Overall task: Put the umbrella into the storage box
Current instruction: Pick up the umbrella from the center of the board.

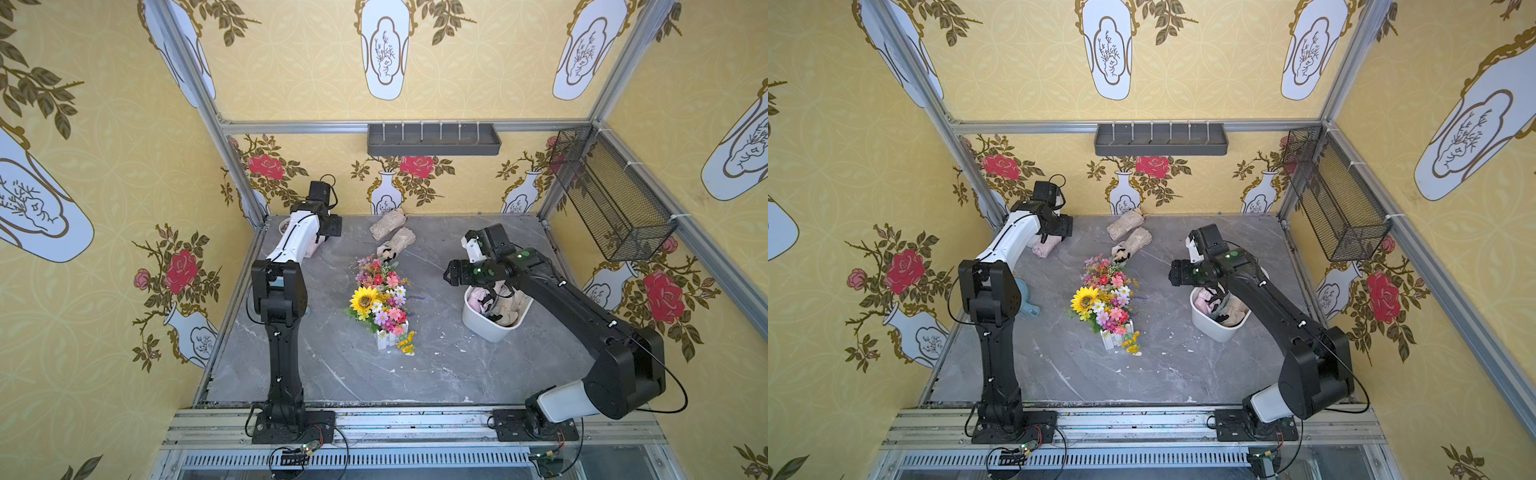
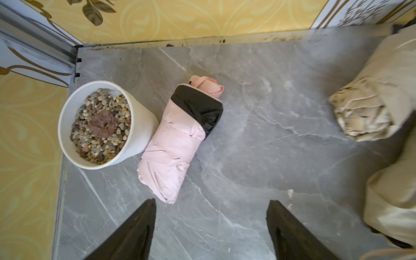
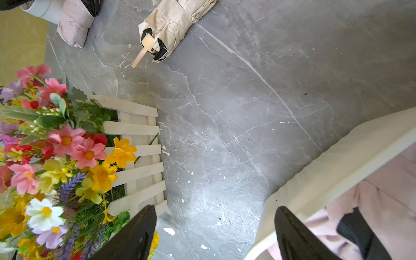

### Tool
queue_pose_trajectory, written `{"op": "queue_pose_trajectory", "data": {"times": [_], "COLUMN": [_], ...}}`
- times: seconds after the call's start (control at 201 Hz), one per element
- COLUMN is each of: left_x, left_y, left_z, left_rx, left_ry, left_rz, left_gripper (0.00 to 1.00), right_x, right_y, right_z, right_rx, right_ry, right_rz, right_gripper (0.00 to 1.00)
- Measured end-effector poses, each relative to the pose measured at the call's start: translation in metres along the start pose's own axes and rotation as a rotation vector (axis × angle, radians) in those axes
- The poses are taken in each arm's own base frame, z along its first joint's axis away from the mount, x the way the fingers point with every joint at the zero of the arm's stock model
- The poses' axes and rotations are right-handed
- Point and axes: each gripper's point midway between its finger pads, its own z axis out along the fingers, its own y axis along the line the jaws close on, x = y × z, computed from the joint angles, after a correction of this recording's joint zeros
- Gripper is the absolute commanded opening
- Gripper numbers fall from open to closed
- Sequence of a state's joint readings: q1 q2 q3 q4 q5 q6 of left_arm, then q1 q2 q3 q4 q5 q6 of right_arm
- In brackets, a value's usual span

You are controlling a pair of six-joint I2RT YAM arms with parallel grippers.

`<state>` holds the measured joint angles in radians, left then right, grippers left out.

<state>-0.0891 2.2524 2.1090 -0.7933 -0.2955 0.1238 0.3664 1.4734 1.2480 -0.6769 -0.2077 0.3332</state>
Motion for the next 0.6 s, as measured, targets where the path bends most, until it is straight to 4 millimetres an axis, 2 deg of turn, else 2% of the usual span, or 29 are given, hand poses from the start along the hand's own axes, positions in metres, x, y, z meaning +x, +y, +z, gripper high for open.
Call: {"op": "queue_pose_trajectory", "data": {"times": [0.204, 0.368, 0.602], "left_x": [-0.004, -0.006, -0.017], "left_y": [0.034, 0.027, 0.022], "left_z": [0.026, 0.04, 0.035], "left_rx": [-0.09, -0.085, -0.084], "left_ry": [0.003, -0.004, -0.059], "left_rz": [-0.022, 0.01, 0.032], "left_gripper": [0.8, 0.77, 0.78], "right_x": [0.002, -0.002, 0.002], "right_y": [0.002, 0.005, 0.008], "right_z": [0.01, 0.017, 0.027], "right_rx": [-0.02, -0.038, -0.053], "right_ry": [0.012, 0.004, 0.026], "right_rz": [0.011, 0.023, 0.046], "right_gripper": [0.86, 0.85, 0.85]}}
